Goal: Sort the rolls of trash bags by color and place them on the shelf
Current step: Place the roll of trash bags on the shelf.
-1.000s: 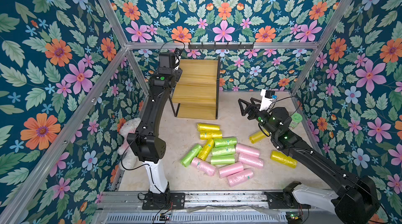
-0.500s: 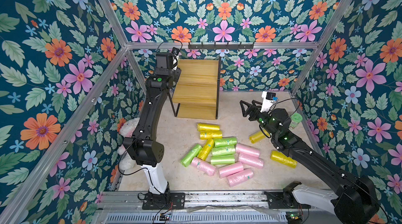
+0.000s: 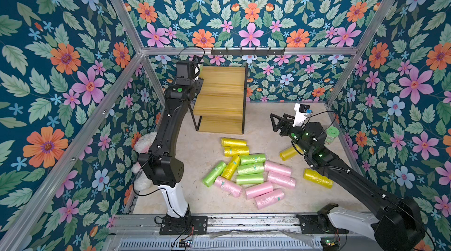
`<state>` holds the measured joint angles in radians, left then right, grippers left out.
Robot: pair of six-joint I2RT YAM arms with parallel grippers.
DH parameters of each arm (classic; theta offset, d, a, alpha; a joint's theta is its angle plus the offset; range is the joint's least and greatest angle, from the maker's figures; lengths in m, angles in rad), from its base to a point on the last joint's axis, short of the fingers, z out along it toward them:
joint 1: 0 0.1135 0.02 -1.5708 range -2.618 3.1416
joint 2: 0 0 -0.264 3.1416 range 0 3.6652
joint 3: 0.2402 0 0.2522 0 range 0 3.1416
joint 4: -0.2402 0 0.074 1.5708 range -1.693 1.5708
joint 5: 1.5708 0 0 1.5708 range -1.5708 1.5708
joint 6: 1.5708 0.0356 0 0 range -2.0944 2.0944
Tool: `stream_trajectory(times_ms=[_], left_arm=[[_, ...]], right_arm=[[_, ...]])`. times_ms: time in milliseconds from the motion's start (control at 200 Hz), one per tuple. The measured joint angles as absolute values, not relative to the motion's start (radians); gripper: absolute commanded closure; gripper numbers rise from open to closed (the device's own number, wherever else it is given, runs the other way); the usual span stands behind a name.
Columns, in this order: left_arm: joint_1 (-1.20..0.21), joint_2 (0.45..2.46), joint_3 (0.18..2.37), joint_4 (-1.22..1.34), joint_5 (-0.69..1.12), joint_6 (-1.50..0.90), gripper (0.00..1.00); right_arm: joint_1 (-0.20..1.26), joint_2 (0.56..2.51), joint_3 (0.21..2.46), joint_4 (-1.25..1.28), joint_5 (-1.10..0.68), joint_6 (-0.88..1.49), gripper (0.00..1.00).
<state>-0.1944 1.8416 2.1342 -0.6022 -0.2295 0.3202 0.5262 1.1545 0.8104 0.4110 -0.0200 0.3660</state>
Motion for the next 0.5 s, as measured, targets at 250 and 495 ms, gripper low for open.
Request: stream_trajectory(times_ms=[250,495], left_arm=[[-0.194,1.776,2.101,-0.581,-0.230,0.291,0.17],[-0.194,1.656,1.966,-0.514,-0.164,0.195,0.16]], right_arm=[[0.516,1.165,0.791,0.346,-0.031,0.346,0.06],[0.495,1.228,0.757,0.263,-0.079,0.318,0.06]])
